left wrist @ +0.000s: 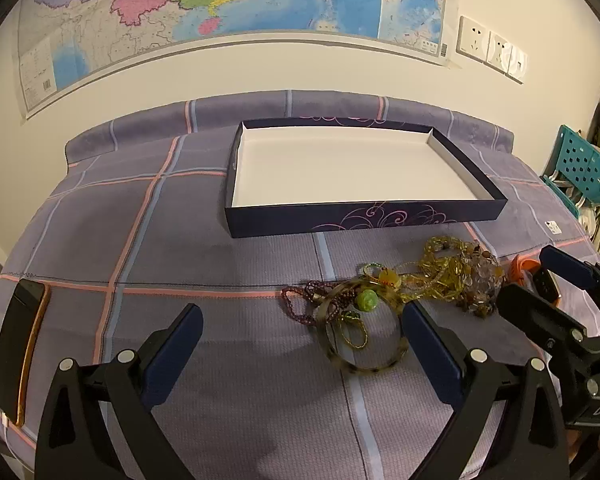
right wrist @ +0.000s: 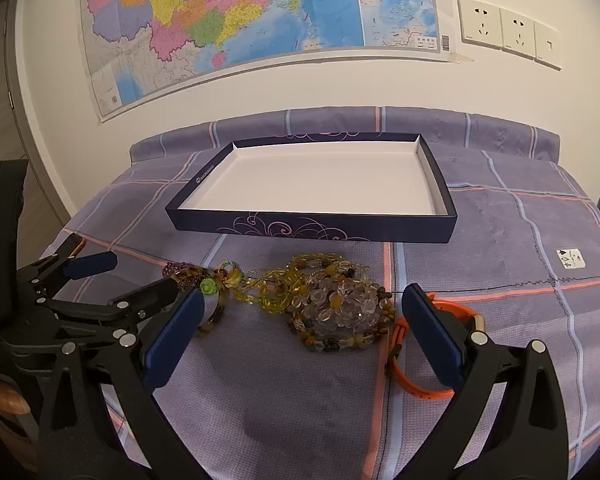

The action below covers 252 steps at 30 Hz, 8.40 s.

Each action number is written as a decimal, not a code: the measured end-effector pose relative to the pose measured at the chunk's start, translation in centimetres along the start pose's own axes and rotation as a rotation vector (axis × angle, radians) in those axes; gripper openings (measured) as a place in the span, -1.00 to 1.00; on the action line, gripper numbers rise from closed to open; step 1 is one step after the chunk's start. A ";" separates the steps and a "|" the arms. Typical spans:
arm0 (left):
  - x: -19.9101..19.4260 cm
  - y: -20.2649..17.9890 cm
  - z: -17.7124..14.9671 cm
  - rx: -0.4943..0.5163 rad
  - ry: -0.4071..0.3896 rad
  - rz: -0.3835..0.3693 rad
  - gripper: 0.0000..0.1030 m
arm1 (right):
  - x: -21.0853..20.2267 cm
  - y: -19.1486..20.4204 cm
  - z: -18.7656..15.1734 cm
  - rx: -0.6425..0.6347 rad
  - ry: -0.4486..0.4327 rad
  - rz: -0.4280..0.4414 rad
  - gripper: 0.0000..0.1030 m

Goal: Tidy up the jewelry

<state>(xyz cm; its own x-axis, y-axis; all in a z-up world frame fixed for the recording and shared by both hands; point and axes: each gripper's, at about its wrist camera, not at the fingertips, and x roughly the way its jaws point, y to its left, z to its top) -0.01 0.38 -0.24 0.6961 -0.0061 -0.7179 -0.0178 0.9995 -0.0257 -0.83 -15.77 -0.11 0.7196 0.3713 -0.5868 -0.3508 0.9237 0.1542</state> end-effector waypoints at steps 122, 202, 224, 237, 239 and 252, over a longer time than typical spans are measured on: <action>1.5 -0.1 -1.6 0.045 0.098 -0.189 0.56 | -2.1 -10.6 -3.7 0.237 0.093 -0.076 0.33; 0.2 4.0 3.9 0.018 0.073 -0.295 -0.89 | -1.1 -10.3 2.8 0.042 0.042 -0.013 -0.89; 8.7 4.2 13.9 -0.033 0.095 -0.271 -0.89 | 10.9 -7.4 13.1 -0.085 0.083 -0.012 -0.89; 14.1 3.4 16.9 -0.025 0.153 -0.238 -0.89 | 17.8 -8.1 15.8 -0.055 0.150 -0.081 -0.89; 14.7 3.4 17.2 -0.027 0.162 -0.237 -0.89 | 18.6 -8.3 16.0 -0.044 0.162 -0.086 -0.89; 17.4 3.3 18.7 -0.035 0.225 -0.224 -0.88 | 21.2 -8.2 17.0 -0.048 0.228 -0.153 -0.85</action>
<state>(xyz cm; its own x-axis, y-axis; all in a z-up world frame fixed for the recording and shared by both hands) 25.47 4.16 0.14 0.5096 -0.2367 -0.8272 0.0905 0.9708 -0.2220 27.52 -13.88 -0.27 0.6151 0.1920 -0.7647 -0.2804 0.9598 0.0155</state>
